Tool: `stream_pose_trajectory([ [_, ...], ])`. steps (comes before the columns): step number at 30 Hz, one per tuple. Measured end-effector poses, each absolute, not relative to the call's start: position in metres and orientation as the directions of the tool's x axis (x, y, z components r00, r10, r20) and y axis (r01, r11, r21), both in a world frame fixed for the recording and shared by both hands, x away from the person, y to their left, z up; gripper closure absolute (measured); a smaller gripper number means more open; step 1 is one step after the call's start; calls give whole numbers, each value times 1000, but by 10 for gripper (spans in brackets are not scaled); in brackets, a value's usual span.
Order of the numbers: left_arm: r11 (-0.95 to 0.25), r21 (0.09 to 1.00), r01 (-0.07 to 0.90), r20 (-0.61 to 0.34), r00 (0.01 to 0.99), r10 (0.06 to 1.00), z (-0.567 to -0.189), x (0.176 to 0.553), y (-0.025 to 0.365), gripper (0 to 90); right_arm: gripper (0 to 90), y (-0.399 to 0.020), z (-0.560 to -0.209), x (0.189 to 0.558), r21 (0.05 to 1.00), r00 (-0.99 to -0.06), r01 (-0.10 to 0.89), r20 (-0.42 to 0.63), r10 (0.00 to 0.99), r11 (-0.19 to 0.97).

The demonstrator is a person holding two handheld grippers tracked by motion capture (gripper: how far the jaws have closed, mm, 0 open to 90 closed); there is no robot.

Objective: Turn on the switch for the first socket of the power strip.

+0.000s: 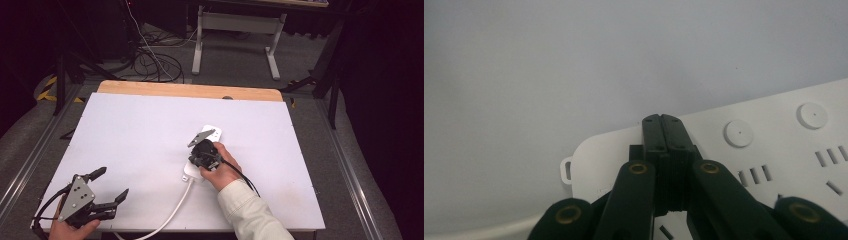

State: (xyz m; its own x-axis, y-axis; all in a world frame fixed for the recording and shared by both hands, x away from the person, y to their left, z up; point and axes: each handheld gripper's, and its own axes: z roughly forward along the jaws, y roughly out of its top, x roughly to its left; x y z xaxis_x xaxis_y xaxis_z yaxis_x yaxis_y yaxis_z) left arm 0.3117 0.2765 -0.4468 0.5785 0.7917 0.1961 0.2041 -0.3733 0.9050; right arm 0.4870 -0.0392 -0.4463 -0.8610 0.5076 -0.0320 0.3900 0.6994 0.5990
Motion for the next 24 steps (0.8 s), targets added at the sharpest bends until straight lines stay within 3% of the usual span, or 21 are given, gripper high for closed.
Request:
stream_pose_trajectory([
  [11, -370, 906, 205, 194, 576, 794, -447, 312, 277, 131, 900, -40, -443, 487, 593, -854, 399, -36, 518, 699],
  [16, -360, 908, 214, 182, 572, 800, -447, 314, 278, 131, 900, -49, -430, 483, 682, -850, 386, 2, 526, 621],
  [24, -369, 906, 209, 192, 572, 798, -447, 313, 278, 131, 900, -52, -408, 475, 718, -858, 345, -20, 513, 605],
])
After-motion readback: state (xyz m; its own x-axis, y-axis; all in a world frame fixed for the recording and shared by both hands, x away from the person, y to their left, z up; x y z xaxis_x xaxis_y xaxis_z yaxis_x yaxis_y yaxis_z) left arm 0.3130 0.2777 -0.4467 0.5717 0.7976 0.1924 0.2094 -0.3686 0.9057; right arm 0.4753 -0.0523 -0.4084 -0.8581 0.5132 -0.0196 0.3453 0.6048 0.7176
